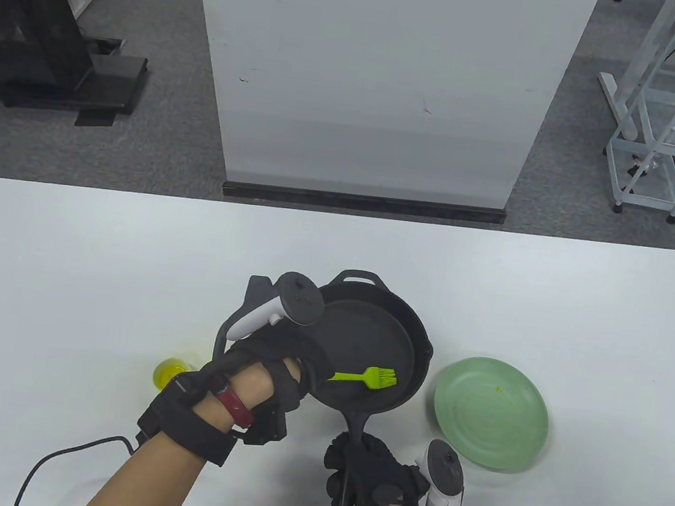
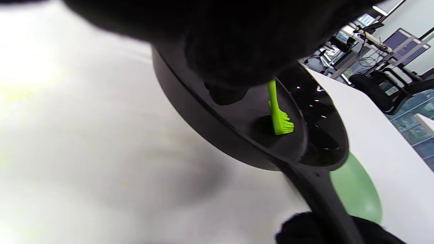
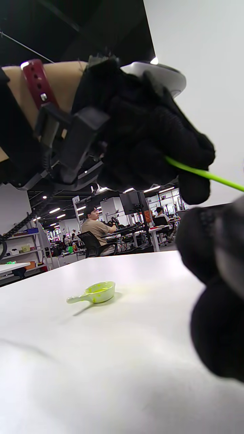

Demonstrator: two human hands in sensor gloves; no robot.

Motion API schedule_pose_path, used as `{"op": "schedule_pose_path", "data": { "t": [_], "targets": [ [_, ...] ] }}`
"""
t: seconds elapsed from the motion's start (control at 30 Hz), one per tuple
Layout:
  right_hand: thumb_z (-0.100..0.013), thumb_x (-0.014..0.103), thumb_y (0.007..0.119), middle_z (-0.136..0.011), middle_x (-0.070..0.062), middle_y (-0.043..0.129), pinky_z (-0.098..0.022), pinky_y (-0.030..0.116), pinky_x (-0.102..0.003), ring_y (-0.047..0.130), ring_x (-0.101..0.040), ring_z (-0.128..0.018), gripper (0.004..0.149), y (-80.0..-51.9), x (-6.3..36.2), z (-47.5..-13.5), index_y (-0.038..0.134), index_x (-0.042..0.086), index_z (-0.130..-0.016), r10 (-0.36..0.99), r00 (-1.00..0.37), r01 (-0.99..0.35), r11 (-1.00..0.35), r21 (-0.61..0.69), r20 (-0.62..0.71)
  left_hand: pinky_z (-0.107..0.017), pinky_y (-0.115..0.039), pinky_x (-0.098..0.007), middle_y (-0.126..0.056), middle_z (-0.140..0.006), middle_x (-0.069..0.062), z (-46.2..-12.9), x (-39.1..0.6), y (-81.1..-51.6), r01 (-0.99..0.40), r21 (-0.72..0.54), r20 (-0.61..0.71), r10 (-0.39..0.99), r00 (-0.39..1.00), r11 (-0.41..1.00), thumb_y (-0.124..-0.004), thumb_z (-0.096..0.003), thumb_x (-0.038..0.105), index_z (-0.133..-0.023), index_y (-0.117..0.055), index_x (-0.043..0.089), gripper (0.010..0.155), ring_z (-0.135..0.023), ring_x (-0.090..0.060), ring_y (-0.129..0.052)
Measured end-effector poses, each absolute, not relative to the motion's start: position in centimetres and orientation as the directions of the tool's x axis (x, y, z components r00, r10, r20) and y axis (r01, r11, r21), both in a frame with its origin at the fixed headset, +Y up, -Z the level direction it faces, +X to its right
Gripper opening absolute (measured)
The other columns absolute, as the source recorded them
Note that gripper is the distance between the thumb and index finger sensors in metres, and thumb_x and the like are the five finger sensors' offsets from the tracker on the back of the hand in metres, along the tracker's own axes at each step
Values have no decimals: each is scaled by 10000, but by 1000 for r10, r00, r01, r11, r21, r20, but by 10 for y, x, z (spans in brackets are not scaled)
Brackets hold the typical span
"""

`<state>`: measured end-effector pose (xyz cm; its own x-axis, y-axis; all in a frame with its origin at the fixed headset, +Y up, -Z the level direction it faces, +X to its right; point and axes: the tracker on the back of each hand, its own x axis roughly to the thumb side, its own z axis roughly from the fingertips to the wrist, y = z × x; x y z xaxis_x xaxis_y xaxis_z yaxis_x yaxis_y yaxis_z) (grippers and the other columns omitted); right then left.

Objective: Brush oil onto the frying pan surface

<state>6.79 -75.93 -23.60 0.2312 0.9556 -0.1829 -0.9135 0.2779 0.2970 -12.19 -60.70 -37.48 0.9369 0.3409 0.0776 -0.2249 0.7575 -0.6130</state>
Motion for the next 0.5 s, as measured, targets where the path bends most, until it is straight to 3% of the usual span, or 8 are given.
{"op": "schedule_pose_path", "data": {
  "t": [0.23,0.5],
  "targets": [
    [-486,363,609,-743,-245,692,-196,859,-261,913,-159,-351,545,-759,68,-236,513,-31,-851,956,231,-916,277,291,-183,-25,-871,-374,-1004,-240,73,-377,-156,-601,-212,-602,27,285,958,770,-746,-476,482,-776,-902,146,476,25,-149,-936],
    [-485,362,613,-740,-246,695,-194,858,-264,913,-161,-349,545,-760,69,-236,517,-32,-850,957,226,-920,270,284,-180,-38,-869,-377,-999,-246,71,-366,-165,-573,-86,-532,70,145,987,843,-751,-481,463,-782,-888,124,474,14,-157,-935]
  ]
}}
